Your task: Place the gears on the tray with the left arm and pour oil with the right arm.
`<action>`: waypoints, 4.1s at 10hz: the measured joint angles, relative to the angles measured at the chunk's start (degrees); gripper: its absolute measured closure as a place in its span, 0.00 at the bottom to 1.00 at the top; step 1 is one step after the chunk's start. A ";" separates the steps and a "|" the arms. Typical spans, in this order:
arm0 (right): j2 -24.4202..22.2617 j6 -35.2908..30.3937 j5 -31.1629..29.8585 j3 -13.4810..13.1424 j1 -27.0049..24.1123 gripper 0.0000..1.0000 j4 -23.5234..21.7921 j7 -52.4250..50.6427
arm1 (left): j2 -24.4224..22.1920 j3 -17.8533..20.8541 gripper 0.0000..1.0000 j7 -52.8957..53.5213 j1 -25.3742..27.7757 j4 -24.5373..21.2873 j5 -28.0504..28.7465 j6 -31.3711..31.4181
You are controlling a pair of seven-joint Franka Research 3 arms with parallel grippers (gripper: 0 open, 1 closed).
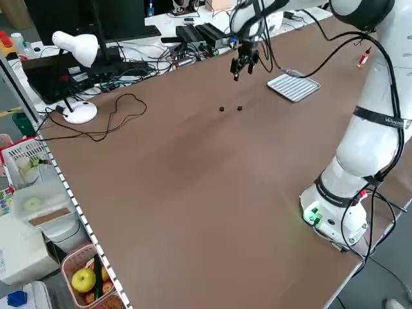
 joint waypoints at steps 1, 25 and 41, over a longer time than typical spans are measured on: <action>2.75 -1.28 0.57 0.00 -0.84 0.03 -0.05 -4.31 | 0.39 -0.04 0.01 0.00 -0.08 -2.49 0.00 3.23; 17.95 -5.94 10.62 2.25 -2.52 0.44 1.48 -19.92 | 11.90 0.71 0.33 -4.91 0.49 -3.95 11.84 12.64; 17.98 -12.96 10.64 2.38 -2.27 0.69 5.30 -17.22 | 11.53 -7.39 0.76 -35.62 -9.85 7.62 11.96 3.88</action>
